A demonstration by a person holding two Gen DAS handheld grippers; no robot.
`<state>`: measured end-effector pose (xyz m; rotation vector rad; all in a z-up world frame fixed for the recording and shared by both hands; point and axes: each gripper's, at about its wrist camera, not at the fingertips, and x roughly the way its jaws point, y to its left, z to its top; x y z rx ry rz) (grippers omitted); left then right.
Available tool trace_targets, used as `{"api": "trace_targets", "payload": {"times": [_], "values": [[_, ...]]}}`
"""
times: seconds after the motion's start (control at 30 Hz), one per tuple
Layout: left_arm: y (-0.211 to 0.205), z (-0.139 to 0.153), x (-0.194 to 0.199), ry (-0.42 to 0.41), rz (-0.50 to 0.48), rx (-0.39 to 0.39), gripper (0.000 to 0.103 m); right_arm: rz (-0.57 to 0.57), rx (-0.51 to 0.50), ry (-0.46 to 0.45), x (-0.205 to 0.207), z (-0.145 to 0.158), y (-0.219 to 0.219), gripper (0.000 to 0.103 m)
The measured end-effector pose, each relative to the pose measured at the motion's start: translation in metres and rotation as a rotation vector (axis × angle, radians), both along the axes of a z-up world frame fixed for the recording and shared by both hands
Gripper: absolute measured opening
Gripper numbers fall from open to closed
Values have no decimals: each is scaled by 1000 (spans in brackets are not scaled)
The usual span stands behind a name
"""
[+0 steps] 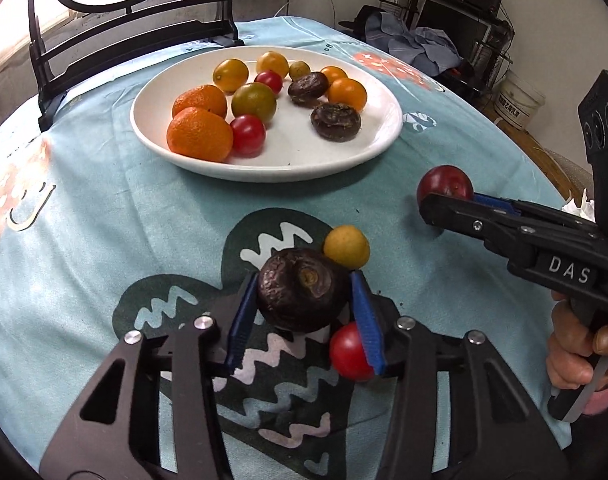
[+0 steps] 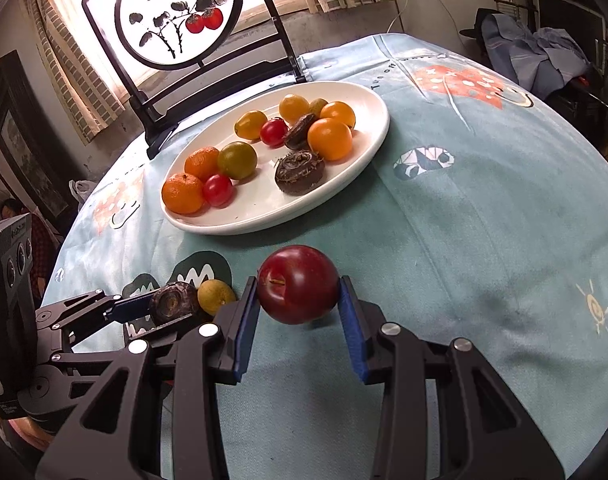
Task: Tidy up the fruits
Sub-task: 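Carry both fruits onto the white plate and open both tools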
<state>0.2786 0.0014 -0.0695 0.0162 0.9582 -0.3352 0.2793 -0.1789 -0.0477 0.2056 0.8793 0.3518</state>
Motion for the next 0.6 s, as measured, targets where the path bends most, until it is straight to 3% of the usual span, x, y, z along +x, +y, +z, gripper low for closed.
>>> {"api": "trace_targets", "payload": {"times": [0.27, 0.47, 0.6], "values": [[1, 11, -8, -30, 23, 45, 47, 0, 3, -14, -2, 2, -1, 39], [22, 37, -24, -107, 80, -72, 46, -12, 29, -102, -10, 18, -4, 40], [32, 58, -8, -130, 135, -136, 46, -14, 21, -161, -1, 32, 1, 40]]}}
